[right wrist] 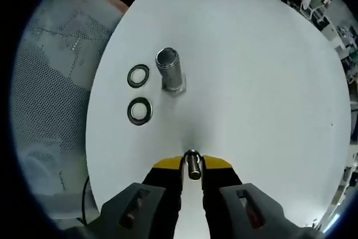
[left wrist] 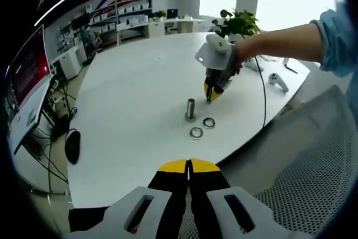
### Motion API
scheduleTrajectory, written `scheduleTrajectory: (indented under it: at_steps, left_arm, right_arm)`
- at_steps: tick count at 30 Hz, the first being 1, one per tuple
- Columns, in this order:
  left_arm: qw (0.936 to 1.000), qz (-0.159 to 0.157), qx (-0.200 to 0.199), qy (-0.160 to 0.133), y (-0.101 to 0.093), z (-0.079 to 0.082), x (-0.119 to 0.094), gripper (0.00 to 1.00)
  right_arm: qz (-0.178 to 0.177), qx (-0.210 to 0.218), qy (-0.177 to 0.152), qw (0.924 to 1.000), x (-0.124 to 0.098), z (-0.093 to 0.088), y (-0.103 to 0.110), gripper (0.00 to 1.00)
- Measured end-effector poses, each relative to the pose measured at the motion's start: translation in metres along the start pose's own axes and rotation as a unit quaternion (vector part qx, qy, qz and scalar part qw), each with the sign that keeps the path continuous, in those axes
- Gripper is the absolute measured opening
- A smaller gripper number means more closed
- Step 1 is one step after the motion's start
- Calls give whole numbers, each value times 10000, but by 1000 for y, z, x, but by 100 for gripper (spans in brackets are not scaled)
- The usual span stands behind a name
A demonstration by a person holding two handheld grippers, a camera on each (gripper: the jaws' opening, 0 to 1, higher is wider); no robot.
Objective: Place the washer onto the threaded stud by aligning its center hole with the stud, sliding it down to the base, and recovering from edge contact or off-axis alignment until the washer reaches the visible bottom stop.
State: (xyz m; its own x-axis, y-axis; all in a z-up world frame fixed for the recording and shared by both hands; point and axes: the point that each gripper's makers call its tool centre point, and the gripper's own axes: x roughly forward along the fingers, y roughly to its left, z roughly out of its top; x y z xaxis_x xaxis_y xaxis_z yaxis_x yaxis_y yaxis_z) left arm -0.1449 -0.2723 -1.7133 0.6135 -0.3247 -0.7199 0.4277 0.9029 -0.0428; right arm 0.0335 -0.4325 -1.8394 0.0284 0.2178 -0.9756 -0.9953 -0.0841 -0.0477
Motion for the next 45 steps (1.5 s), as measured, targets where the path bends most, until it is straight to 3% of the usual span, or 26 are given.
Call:
scheduleTrajectory:
  at_steps: [2, 6, 7, 11, 15, 17, 19, 23, 25, 26, 29, 33, 37, 39, 40, 42, 44, 45]
  left_arm:
    - [10000, -1, 9, -12, 0, 0, 0, 0]
    - [10000, -2, 16, -23, 0, 1, 0, 0]
    - [10000, -1, 18, -29, 0, 1, 0, 0]
    - [10000, 12, 14, -56, 0, 2, -1, 0]
    - [9998, 10, 73, 186, -2, -5, 3, 0]
    - [9999, 35, 32, 92, -2, -2, 1, 0]
    - [9999, 66, 137, -43, -3, 2, -1, 0]
    - [9996, 49, 257, 129, -5, -4, 1, 0]
    - [9996, 54, 246, 139, -5, -4, 0, 0]
    - [9996, 51, 246, 126, -4, -3, 0, 0]
    - [9995, 35, 321, 59, -5, -1, -1, 0]
    - [9991, 25, 365, 206, -6, -6, 0, 0]
    - [9987, 7, 408, 320, -6, -10, 1, 0]
    - [9981, -38, 469, 399, -8, -13, 2, 0]
    - [9979, -52, 483, 430, -9, -14, 2, 0]
    - [9976, -70, 495, 488, -9, -15, 2, 0]
    - [9975, -69, 488, 501, -9, -16, 2, 0]
    - [9976, -67, 484, 497, -9, -16, 2, 0]
  right_arm:
    - [-143, 229, -215, 9994, -4, 4, -5, 21]
    - [-275, 209, -309, 9989, -17, 1, -4, 21]
    - [-467, 212, -438, 9977, -24, 3, -5, 21]
    - [-623, 566, -931, 9921, -51, 5, 3, 21]
    - [-757, 731, -1205, 9871, -86, -7, 22, 21]
    - [-886, 847, -1353, 9832, -103, -14, 29, 21]
    - [-903, 1225, -1724, 9732, -121, -15, 37, 21]
    - [-1063, 1570, -2207, 9567, -155, -14, 50, 21]
    - [-1131, 1747, -2513, 9453, -173, -11, 58, 21]
    - [-1107, 1958, -2815, 9328, -185, -8, 63, 21]
    - [-1210, 2375, -3292, 9059, -208, -11, 71, 21]
    - [-1523, 2608, -3493, 8870, -221, -28, 78, 25]
    - [-1539, 3145, -3850, 8539, -227, -39, 94, 25]
    - [-1519, 3413, -4084, 8329, -229, -47, 97, 25]
    - [-1471, 3608, -4251, 8170, -231, -47, 102, 26]
    - [-1407, 3903, -4474, 7923, -233, -50, 107, 29]
    - [-1251, 4287, -4743, 7587, -232, -50, 113, 29]
    - [-1266, 4346, -4811, 7507, -231, -51, 116, 29]
